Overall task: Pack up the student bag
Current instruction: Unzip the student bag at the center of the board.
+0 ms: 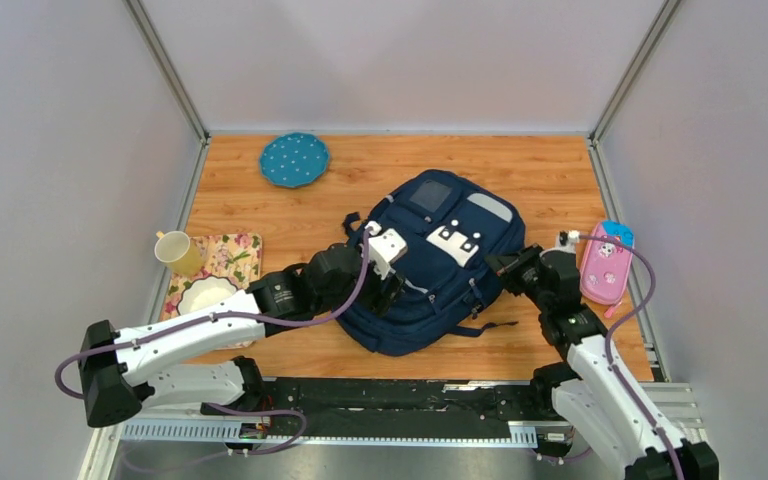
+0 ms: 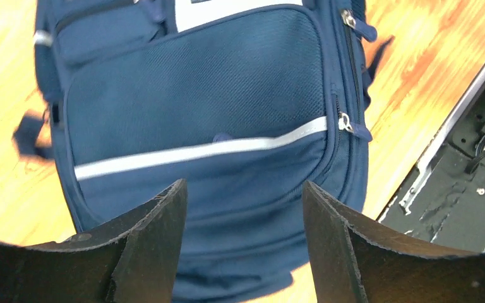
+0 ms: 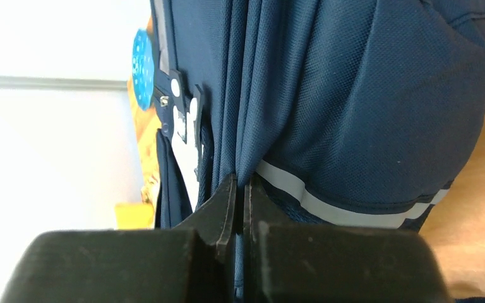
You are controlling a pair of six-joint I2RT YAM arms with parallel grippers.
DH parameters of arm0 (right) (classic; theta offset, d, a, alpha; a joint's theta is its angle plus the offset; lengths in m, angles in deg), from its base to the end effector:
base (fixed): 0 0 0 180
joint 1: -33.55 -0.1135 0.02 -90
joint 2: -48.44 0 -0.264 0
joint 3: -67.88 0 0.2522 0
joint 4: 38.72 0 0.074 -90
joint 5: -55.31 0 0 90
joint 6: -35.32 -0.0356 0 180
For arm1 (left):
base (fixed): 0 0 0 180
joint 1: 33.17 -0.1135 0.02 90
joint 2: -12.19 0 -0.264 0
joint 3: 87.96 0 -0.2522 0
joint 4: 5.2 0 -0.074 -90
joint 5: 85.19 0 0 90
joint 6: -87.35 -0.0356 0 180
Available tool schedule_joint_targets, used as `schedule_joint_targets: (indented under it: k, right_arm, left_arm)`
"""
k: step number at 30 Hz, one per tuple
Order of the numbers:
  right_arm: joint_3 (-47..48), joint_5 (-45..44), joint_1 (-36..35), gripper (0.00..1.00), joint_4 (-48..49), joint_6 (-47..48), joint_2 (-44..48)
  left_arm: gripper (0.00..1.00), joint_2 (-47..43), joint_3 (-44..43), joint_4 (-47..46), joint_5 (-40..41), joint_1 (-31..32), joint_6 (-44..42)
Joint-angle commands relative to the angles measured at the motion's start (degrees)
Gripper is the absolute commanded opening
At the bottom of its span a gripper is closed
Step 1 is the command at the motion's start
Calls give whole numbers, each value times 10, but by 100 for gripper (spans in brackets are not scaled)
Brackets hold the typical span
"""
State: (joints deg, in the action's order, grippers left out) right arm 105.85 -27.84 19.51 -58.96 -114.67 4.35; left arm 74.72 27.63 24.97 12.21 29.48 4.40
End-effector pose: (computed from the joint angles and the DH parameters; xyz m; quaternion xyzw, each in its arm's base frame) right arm 0.1727 0.0476 0.2217 0.3021 0.7932 0.3574 0.3897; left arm 0.1173 -0.2169 0.3042 0.3703 0.7732 -0.2470 0.4517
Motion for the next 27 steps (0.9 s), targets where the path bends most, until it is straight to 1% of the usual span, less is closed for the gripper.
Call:
schedule_joint_targets:
  k: [1, 2, 3, 4, 5, 6, 7, 8, 9, 10, 11, 12, 13, 14, 16, 19, 22, 24, 27]
  right_arm:
    - [-61, -95, -5, 0, 4, -107, 80]
    - [-71, -99, -7, 0, -12, -109, 93]
    - [-75, -105, -9, 0, -37, -112, 116]
    - [-79, -102, -11, 0, -42, -109, 124]
    - [-83, -98, -11, 0, -49, -107, 132]
    - [-84, -84, -11, 0, -56, -103, 136]
    - [-83, -77, -11, 0, -56, -90, 135]
    - [-81, -58, -12, 0, -60, -84, 132]
    - [-77, -43, -12, 0, -68, -79, 129]
    - [-73, -37, -12, 0, -73, -73, 120]
    - [-72, -33, -11, 0, -78, -66, 118]
    - [-73, -25, -11, 0, -76, -66, 113]
    - [-75, -20, -12, 0, -71, -65, 112]
    - [-78, -17, -12, 0, -64, -63, 110]
    - [-81, -5, -12, 0, -49, -61, 106]
    - [-77, 9, -16, 0, -37, -58, 95]
    - [-66, 13, -22, 0, -42, -49, 85]
    - [-65, 18, -25, 0, -42, -49, 85]
    - [-67, 25, -31, 0, -48, -54, 95]
  left_arm:
    - [73, -46, -2, 4, 38, -3, 79]
    - [73, -55, 6, 7, 40, -3, 116]
    - [73, -64, 17, 6, 31, -3, 134]
    - [73, -86, 46, -1, 22, -3, 153]
    - [73, -98, 63, -7, 15, -3, 196]
    - [73, -110, 82, -15, -4, -3, 219]
    - [73, -130, 125, -42, -18, -3, 241]
    - [74, -140, 144, -50, -31, -4, 284]
    - [74, -148, 163, -58, -40, -3, 307]
    - [74, -165, 203, -87, -62, -3, 327]
    - [74, -174, 224, -103, -70, -3, 367]
    - [74, -182, 244, -117, -70, -3, 386]
    - [74, -194, 282, -152, -70, -3, 404]
    - [74, -198, 300, -166, -83, -3, 435]
    - [74, -193, 331, -211, -88, -3, 459]
    - [74, -171, 340, -234, -88, -3, 474]
    - [74, -146, 340, -244, -76, -3, 481]
    - [75, -127, 342, -252, -43, -4, 479]
    - [76, -99, 338, -261, -41, -17, 468]
